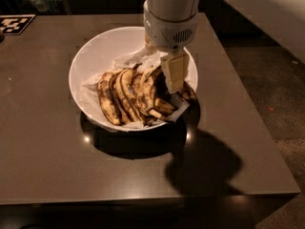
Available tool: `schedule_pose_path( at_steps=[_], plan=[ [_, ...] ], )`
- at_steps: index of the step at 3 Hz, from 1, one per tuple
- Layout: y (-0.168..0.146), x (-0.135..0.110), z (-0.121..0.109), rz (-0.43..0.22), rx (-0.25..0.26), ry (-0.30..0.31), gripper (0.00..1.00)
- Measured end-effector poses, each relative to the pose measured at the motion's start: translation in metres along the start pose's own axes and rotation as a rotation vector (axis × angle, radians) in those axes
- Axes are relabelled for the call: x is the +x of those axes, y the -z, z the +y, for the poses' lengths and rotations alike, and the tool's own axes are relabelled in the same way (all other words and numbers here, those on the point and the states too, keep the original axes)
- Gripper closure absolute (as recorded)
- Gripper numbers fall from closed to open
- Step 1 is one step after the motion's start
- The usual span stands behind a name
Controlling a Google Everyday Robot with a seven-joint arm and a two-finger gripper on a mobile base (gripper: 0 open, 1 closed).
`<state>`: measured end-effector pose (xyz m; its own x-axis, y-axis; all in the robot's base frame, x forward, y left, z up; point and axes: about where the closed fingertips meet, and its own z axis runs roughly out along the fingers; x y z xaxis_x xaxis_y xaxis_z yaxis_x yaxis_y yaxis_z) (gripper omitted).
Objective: Pick banana from white bowl
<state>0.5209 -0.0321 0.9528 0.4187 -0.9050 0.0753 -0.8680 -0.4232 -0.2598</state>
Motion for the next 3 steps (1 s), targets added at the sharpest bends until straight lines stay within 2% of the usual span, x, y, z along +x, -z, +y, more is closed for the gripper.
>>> schedule_pose_path(
  at_steps=[1, 3],
  plan=[
    [-0.009, -0.005, -0.003, 0.019, -0.015, 0.029, 0.39],
    [-0.030, -0.010, -0.008, 0.038, -0.052, 0.069, 0.41]
  ],
)
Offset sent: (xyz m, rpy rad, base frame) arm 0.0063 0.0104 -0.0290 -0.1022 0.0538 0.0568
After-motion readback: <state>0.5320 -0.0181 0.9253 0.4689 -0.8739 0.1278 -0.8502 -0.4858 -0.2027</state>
